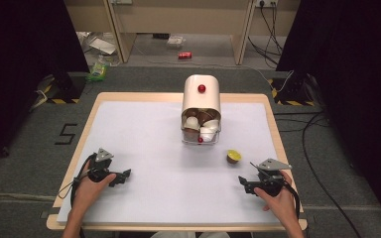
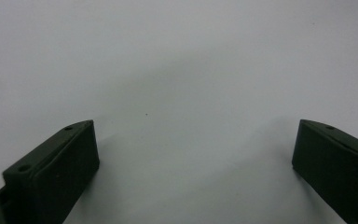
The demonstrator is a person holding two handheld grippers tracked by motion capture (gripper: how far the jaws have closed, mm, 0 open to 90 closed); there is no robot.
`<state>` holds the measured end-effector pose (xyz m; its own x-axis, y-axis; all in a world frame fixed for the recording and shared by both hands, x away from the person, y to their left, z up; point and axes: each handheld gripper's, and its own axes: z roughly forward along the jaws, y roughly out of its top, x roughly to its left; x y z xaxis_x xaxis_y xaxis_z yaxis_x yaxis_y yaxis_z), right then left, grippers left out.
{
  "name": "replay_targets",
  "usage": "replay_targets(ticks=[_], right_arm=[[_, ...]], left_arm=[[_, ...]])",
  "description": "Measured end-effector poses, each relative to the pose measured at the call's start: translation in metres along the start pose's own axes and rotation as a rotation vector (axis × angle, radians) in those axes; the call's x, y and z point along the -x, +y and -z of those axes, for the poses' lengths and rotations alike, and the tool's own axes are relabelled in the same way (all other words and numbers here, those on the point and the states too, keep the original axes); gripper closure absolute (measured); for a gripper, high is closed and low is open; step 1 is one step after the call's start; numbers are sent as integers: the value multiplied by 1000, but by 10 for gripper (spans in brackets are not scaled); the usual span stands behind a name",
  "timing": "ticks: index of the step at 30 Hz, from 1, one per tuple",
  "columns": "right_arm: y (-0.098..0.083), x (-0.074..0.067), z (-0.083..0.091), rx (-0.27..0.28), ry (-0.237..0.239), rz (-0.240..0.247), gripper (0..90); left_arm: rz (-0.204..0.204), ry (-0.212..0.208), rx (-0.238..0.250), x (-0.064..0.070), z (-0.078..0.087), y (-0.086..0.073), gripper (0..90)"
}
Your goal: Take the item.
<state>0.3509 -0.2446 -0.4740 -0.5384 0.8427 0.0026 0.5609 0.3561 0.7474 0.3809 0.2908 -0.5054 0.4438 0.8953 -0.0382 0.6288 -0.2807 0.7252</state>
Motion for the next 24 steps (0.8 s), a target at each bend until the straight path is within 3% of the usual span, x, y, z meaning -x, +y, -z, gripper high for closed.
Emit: replay_targets(ticks=[9,24], right_arm=[[-11,0,7,-18,-5,-28,159],[-25,2,10,-54,-24,-18,158]], left_arm=[[0,0,0,0,0,0,0],[0,1,-1,0,0,0,0]])
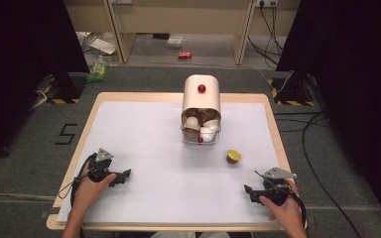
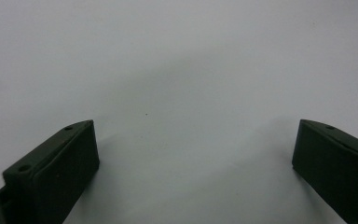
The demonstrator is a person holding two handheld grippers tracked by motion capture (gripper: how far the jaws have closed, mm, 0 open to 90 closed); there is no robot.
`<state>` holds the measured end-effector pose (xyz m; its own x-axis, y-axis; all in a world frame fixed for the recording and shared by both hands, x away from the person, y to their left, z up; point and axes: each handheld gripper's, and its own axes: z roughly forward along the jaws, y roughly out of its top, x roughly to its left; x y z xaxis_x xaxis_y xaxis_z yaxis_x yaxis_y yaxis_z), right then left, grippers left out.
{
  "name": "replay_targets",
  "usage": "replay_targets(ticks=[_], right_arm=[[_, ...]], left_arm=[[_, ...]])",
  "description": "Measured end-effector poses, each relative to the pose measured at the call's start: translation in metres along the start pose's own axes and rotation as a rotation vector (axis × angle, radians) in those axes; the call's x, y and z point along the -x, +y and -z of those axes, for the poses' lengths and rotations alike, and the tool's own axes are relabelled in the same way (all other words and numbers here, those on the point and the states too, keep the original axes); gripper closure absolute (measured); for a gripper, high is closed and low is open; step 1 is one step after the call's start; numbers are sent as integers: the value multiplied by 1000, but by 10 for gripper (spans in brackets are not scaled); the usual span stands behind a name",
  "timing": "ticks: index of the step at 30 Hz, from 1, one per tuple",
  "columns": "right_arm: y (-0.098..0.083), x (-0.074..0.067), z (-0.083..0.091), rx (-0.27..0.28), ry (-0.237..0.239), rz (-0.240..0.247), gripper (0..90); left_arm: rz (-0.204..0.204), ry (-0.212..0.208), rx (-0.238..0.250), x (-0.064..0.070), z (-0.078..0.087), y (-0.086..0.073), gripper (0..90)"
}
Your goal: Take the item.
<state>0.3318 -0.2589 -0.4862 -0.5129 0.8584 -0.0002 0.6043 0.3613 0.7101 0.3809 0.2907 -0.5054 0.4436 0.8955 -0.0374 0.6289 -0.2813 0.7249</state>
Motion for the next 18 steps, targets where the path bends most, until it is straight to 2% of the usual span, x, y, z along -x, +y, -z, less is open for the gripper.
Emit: replay_targets(ticks=[3,6,10,18], right_arm=[[-3,1,-4,-21,6,5,148],[-4,0,-5,-18,6,12,129],[-6,-3,-8,-8,21,25,48],[-6,-3,-9,-9,22,27,42]], left_arm=[[0,0,0,0,0,0,0],[0,0,0,0,0,0,0],[0,0,1,0,0,0,0],[0,0,1,0,0,0,0]])
